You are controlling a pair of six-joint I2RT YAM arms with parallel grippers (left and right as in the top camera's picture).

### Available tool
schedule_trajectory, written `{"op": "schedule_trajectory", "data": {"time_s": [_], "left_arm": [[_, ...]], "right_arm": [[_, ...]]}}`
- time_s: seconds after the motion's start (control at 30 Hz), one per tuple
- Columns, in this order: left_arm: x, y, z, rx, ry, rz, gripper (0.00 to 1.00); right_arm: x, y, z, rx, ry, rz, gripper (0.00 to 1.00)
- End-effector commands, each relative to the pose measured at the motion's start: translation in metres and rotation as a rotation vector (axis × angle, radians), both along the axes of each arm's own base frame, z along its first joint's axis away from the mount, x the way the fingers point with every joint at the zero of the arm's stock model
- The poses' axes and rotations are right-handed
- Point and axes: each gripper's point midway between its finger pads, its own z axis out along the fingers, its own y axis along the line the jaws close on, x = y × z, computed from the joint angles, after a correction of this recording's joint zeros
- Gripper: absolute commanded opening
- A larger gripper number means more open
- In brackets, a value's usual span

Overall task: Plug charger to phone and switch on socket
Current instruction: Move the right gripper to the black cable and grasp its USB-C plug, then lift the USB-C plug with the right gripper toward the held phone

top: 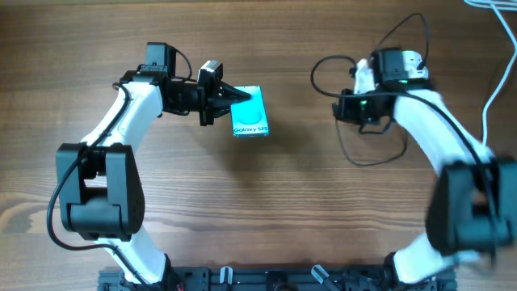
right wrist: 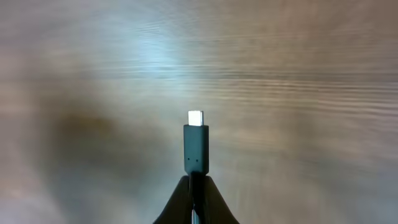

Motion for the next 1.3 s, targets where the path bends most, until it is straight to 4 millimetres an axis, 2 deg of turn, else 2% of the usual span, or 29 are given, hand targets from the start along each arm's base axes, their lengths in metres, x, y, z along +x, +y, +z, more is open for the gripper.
{"op": "schedule_trajectory", "data": {"time_s": [0.0,0.07,0.13,0.23,0.33,0.47,0.67,0.77,0.87,0.93,1.03,1.2,1.27], "left_arm": [[0.000,-0.002,0.012,-0.034,-0.017,-0.012,0.04],[0.000,-0.002,0.012,-0.034,-0.017,-0.012,0.04],[0.000,-0.002,0.011,-0.031,-0.017,-0.011,0.04],[0.001,-0.002,0.011,-0.028,-0.029,-0.011,0.04],[0.001,-0.002,0.011,-0.029,-0.029,-0.011,0.04],[0.002,-0.002,0.008,-0.011,-0.030,-0.006,0.04],[0.002,-0.001,0.006,-0.003,-0.030,-0.003,0.04],[0.002,-0.001,0.006,-0.003,-0.030,-0.003,0.04],[0.002,-0.001,0.006,-0.003,-0.030,-0.003,0.04],[0.002,-0.001,0.006,-0.003,-0.030,-0.003,0.04],[0.002,-0.001,0.006,-0.003,-0.029,-0.003,0.04],[0.002,-0.001,0.007,-0.004,-0.029,-0.003,0.04],[0.002,-0.001,0.007,-0.004,-0.029,-0.003,0.04]], "right_arm": [[-0.009,-0.017,0.036,-0.140,-0.094,0.035,0.05],[-0.021,-0.022,0.022,-0.221,-0.044,0.037,0.04],[-0.032,-0.017,-0.003,-0.279,-0.004,0.009,0.04],[-0.033,-0.016,-0.031,-0.402,-0.007,-0.076,0.05],[-0.031,-0.007,-0.052,-0.493,-0.031,-0.065,0.04],[-0.036,-0.006,-0.090,-0.519,0.045,-0.088,0.04],[-0.045,0.001,-0.120,-0.491,0.120,-0.056,0.06],[-0.058,0.007,-0.138,-0.459,0.194,-0.027,0.10],[-0.065,0.007,-0.142,-0.457,0.225,-0.019,0.17],[-0.067,0.006,-0.142,-0.461,0.234,-0.017,0.31],[-0.069,0.005,-0.143,-0.463,0.242,-0.016,0.37],[-0.064,0.007,-0.143,-0.454,0.221,-0.019,0.37],[-0.063,0.014,-0.143,-0.422,0.217,-0.004,0.31]]}}
